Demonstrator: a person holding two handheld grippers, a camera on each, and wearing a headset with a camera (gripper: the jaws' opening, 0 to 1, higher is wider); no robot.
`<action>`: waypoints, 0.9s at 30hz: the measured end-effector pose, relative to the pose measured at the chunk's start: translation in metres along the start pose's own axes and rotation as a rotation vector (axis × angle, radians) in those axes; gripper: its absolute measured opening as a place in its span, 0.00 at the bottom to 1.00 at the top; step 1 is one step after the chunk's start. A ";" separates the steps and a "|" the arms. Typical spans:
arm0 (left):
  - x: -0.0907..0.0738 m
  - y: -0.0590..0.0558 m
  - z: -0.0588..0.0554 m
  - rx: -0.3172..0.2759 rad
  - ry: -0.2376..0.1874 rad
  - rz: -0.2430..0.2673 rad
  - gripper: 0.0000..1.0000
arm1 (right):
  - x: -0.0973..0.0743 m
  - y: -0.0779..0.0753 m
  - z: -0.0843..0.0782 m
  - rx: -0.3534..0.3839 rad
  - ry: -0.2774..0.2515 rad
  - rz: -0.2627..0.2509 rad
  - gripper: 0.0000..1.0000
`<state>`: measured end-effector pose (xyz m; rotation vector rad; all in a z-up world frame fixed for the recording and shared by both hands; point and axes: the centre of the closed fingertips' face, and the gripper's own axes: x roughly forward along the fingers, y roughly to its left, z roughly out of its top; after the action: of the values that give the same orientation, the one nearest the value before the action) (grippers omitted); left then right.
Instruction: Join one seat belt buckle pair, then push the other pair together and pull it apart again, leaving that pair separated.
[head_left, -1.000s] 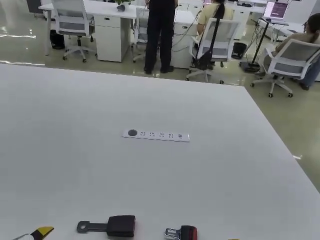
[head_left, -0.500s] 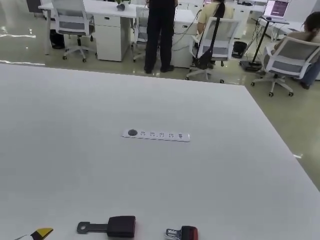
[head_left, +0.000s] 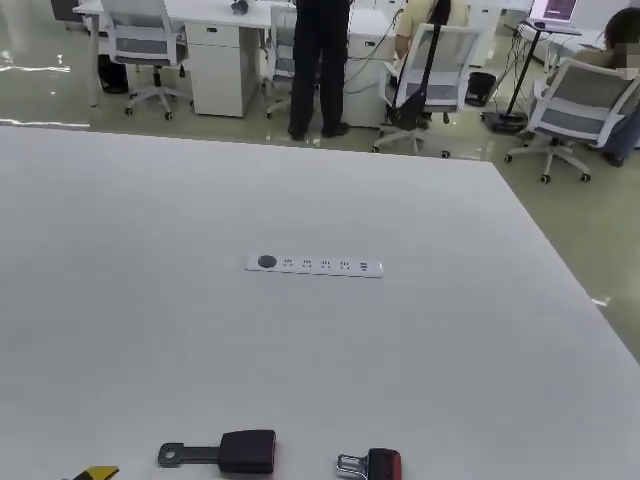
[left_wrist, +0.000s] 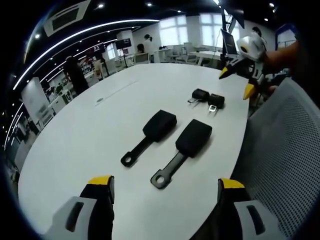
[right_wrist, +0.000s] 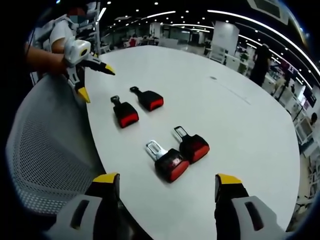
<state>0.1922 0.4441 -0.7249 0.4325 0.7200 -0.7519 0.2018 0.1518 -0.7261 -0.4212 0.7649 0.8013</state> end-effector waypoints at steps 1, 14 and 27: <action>0.000 0.000 -0.001 0.002 0.007 -0.005 0.84 | 0.001 0.001 0.001 -0.002 -0.001 0.008 0.77; 0.010 -0.013 -0.006 0.046 0.052 -0.105 0.69 | 0.012 0.007 0.012 -0.029 -0.018 0.064 0.61; 0.038 -0.016 0.029 0.190 0.044 -0.172 0.55 | 0.024 0.013 0.015 -0.135 0.024 0.158 0.39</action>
<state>0.2122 0.3987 -0.7344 0.5652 0.7362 -0.9802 0.2097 0.1810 -0.7352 -0.4957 0.7754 1.0009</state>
